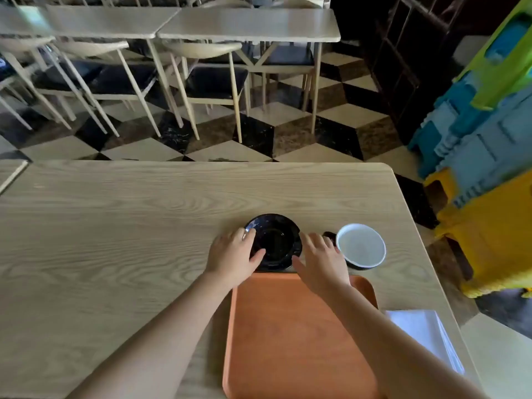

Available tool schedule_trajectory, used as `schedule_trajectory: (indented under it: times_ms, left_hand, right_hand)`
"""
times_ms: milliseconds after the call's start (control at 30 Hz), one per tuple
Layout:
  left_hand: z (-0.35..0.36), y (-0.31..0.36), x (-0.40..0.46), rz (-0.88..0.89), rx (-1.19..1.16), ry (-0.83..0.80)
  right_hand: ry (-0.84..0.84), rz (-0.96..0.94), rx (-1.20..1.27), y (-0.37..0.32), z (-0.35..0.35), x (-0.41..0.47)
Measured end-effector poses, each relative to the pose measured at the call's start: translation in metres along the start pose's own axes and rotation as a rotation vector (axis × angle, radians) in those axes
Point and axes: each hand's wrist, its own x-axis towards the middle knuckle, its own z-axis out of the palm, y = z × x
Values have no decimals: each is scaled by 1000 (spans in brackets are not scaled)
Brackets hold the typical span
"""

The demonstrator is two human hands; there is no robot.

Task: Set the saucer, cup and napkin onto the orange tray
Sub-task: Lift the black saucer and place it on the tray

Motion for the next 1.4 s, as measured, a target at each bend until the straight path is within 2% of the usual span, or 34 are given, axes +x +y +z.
schedule_trajectory:
  times_ms: [100,233,467,733,800,900,967,1033,1167,1400]
  left_hand:
    - [22,-15,19,-51,-23,13]
    - [51,-31,26,-152,-70,-60]
    - [72,-33,27,-209,-202,11]
    - [70,-27,27,-427,-738,9]
    - [63,-28,19,-486,-889,41]
    - [53,-28,-2,-563,-1151,7]
    - [48,-28,-22,-569,-1237,-25]
    - [46,-28,-44,-558,-1256,-53]
    - [49,-23,-83,-573,-1210,-107]
    - [57,-16,-111,-585,-969,-105]
  right_hand:
    - [-40,64,61,2,22,20]
    - [-105,141,133,5,47,41]
    - [-63,177,132,7,64,51]
    - [17,265,547,10,55,61]
    - [55,265,639,11,51,54]
    - [114,296,711,15,49,32]
    - [111,297,804,18,52,10]
    - [69,298,944,19,56,-14]
    - [-9,352,1055,20,68,-49]
    - [-55,346,1052,20,84,-71]
